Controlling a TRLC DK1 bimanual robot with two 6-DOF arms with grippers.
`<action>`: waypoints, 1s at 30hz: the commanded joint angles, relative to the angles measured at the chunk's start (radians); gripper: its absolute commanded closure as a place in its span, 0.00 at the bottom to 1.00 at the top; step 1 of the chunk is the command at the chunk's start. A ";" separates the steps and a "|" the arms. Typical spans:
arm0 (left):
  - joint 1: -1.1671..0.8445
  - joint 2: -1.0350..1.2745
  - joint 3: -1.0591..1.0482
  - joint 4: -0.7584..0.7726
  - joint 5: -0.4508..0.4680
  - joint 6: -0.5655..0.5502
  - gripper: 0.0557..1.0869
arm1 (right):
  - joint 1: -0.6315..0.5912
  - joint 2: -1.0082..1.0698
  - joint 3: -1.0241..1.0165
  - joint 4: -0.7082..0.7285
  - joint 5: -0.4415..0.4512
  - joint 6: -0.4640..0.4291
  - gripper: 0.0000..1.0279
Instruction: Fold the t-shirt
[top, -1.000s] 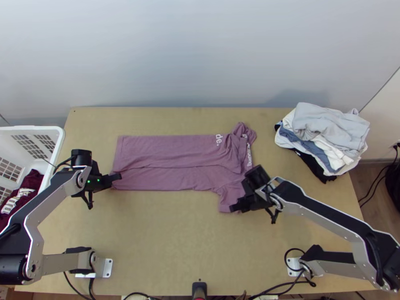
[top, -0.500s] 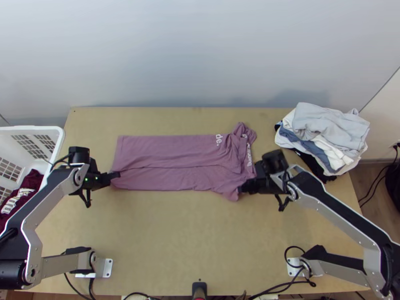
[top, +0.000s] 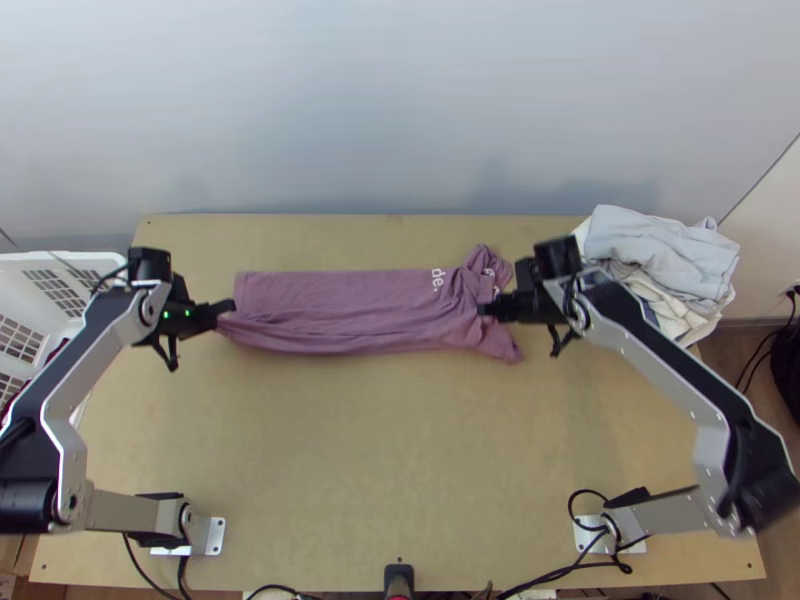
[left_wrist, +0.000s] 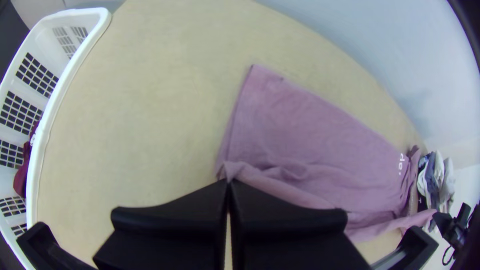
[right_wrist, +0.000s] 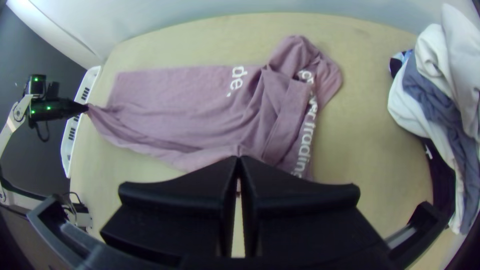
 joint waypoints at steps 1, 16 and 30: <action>0.002 0.136 0.195 -0.031 0.000 -0.009 0.96 | -0.064 0.181 0.199 0.001 -0.006 -0.032 0.97; -0.004 0.492 0.603 -0.097 -0.001 -0.024 0.96 | -0.141 0.513 0.529 0.001 -0.006 -0.043 0.97; -0.062 0.653 0.672 -0.116 -0.001 -0.019 0.49 | -0.165 0.724 0.699 -0.001 -0.004 -0.073 0.97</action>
